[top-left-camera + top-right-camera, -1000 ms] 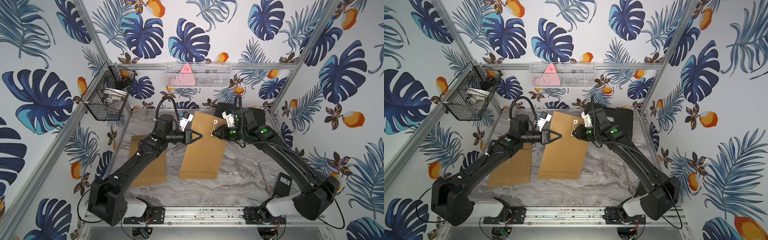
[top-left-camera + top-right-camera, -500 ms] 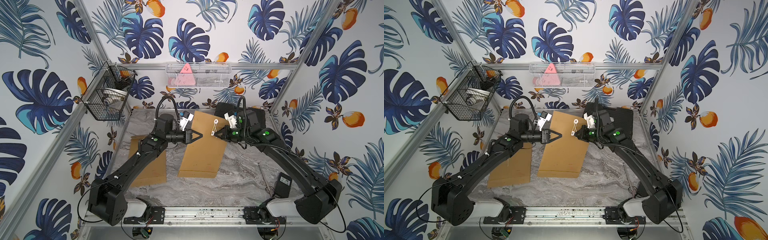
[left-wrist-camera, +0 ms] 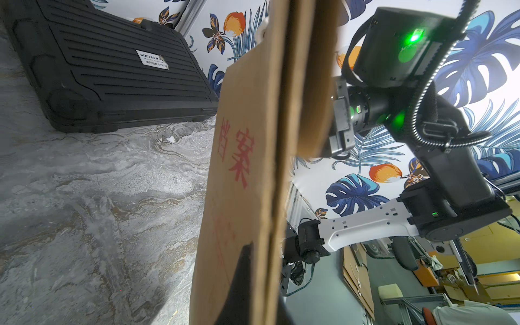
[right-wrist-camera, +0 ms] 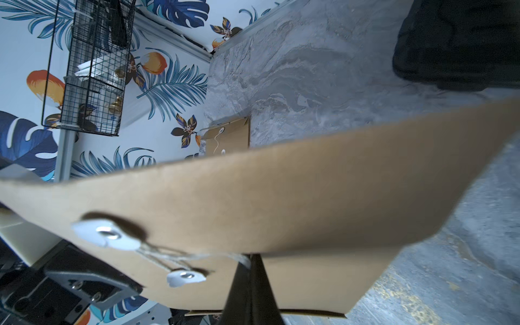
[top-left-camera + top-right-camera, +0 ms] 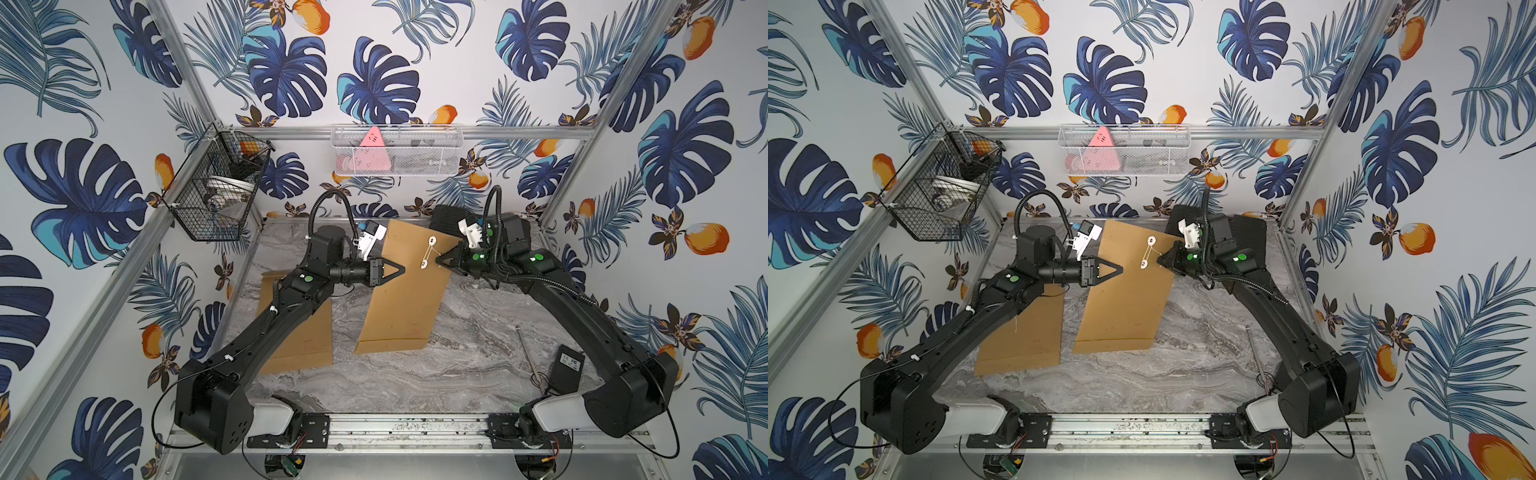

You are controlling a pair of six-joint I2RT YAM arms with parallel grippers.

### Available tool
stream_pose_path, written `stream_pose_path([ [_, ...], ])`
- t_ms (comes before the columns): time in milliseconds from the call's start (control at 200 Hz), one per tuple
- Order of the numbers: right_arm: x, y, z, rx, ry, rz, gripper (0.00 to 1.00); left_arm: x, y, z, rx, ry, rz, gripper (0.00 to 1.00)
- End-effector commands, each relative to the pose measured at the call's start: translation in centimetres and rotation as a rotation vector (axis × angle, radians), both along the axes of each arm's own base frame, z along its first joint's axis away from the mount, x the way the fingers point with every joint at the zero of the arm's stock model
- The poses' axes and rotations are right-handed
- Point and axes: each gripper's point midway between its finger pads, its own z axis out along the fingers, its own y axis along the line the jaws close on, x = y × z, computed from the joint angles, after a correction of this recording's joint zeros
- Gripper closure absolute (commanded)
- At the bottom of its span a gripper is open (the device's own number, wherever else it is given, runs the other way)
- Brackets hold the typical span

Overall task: Close the mouth of the file bag
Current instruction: Close the file bag.

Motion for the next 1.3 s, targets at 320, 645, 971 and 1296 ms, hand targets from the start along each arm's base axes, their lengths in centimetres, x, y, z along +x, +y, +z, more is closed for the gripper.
stream_pose_path([
  [320, 0.2, -3.1, 0.4, -0.268, 0.005, -0.018, 0.96, 0.0, 0.1, 0.1, 0.01, -0.036, -0.029, 1.0],
  [645, 1.9, -2.6, 2.2, -0.273, -0.015, -0.024, 0.97, -0.9, -0.3, -1.0, 0.032, -0.014, -0.062, 1.0],
  [971, 1.0, 1.6, 3.0, -0.26, -0.02, 0.087, 0.97, -1.0, -1.2, -1.3, 0.028, -0.007, -0.074, 1.0],
  [1296, -0.4, 4.9, 3.9, -0.229, -0.033, 0.169, 0.94, -1.0, -1.4, -1.7, 0.029, -0.001, -0.074, 1.0],
])
